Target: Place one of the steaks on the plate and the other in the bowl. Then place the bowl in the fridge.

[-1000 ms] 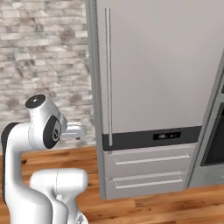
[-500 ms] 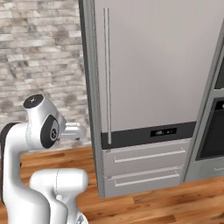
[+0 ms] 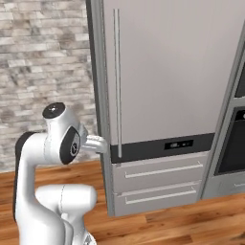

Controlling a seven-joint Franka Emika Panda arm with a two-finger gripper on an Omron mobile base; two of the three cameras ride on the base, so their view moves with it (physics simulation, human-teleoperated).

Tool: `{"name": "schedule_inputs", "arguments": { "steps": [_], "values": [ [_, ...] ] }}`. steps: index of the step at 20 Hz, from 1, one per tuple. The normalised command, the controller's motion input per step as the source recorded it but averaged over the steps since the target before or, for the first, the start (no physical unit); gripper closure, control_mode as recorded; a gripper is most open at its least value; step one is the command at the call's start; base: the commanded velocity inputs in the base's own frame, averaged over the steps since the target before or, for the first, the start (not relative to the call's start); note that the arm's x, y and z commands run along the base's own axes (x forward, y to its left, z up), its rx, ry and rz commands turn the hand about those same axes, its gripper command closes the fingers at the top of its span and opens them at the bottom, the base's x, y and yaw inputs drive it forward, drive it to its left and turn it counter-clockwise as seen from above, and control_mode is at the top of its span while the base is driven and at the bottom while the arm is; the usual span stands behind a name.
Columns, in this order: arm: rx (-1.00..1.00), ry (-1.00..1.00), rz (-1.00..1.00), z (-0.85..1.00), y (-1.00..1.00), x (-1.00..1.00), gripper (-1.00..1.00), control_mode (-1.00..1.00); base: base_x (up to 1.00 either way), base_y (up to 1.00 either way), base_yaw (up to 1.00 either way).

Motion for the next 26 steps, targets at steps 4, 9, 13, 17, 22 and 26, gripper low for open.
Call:
{"name": "schedule_inputs", "arguments": {
  "steps": [4, 9, 13, 17, 22, 26],
  "values": [
    [0.15, -0.33, 0.14, 0.14, -0.67, -0.10, -1.00, -1.00, 0.00, 0.00, 0.00],
    [0.07, -0.47, 0.21, 0.06, -0.39, -0.09, -1.00, -1.00, 0.00, 0.00, 0.00],
    [0.00, -0.50, 0.11, 0.00, -0.03, 0.00, -1.00, -1.00, 0.00, 0.00, 0.00],
    [0.00, -0.49, 0.01, 0.00, 0.06, 0.00, -1.00, -1.00, 0.00, 0.00, 0.00],
    [0.00, -0.34, 0.00, 0.00, 0.18, 0.01, -1.00, -1.00, 0.00, 0.00, 0.00],
    [0.00, -0.29, 0.00, 0.00, 0.29, 0.10, -1.00, -1.00, 0.00, 0.00, 0.00]
  ]
}}
